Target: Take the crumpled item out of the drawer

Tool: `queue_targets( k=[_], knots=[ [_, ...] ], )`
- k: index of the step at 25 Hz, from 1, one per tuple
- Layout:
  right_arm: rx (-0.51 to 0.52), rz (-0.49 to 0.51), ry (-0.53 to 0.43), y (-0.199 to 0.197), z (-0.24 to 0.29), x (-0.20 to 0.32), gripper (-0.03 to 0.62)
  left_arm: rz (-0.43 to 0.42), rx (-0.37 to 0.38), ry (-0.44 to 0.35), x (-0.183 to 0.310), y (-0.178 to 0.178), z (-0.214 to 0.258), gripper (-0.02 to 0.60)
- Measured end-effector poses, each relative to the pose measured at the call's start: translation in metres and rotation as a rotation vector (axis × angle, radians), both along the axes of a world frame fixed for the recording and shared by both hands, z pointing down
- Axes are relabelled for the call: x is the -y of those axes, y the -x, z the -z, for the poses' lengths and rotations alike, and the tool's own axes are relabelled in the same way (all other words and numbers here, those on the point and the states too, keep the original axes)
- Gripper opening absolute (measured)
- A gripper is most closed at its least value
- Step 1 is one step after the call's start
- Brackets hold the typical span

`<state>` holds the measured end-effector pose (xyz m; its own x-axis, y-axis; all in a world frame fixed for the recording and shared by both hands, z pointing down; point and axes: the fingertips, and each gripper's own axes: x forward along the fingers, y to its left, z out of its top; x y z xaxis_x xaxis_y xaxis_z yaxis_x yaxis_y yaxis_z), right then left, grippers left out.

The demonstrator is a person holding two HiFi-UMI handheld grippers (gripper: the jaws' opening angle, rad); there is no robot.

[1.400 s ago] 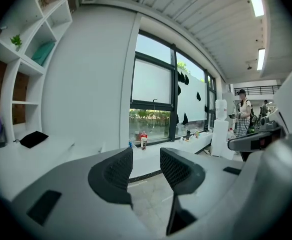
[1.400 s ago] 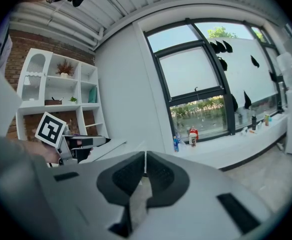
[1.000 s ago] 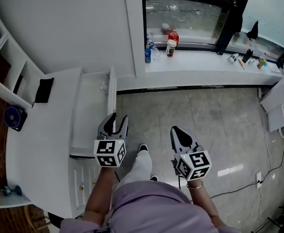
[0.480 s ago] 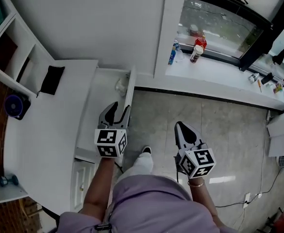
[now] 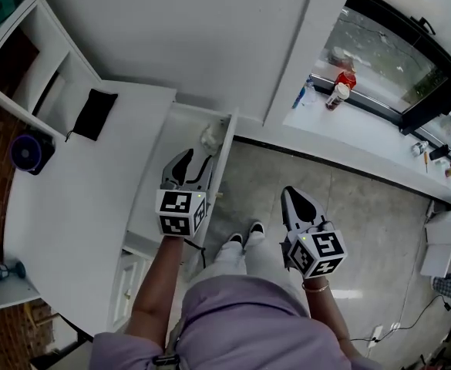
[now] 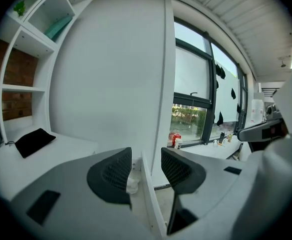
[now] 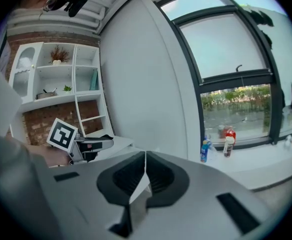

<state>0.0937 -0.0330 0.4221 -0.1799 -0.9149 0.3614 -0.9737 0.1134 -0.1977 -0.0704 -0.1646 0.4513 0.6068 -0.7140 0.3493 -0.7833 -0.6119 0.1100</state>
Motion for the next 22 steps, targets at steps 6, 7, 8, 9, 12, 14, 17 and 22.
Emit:
queue_targets(
  k=[6,7,8,9,12,14,17,22],
  knots=[
    [0.009,0.081,-0.016,-0.006,0.0,0.048,0.011,0.069,0.018,0.023,0.032,-0.001,-0.015,0.17],
    [0.013,0.098,-0.018,-0.007,0.001,0.057,0.009,0.087,0.023,0.029,0.038,-0.001,-0.018,0.171],
    [0.017,0.115,-0.019,-0.009,0.001,0.066,0.01,0.104,0.026,0.035,0.043,-0.001,-0.02,0.17],
    [0.019,0.131,-0.02,-0.011,0.001,0.075,0.009,0.12,0.027,0.042,0.049,-0.002,-0.023,0.17],
    [0.021,0.171,-0.022,-0.018,0.002,0.101,0.009,0.155,0.034,0.058,0.065,-0.006,-0.029,0.172],
    [0.03,0.197,-0.017,-0.02,0.0,0.117,0.009,0.176,0.043,0.069,0.075,-0.007,-0.033,0.17],
    [0.037,0.238,0.002,-0.022,-0.007,0.136,0.009,0.202,0.057,0.088,0.09,-0.009,-0.041,0.171],
    [0.046,0.286,0.039,-0.022,-0.02,0.16,0.009,0.228,0.074,0.14,0.112,-0.012,-0.065,0.172]
  ],
)
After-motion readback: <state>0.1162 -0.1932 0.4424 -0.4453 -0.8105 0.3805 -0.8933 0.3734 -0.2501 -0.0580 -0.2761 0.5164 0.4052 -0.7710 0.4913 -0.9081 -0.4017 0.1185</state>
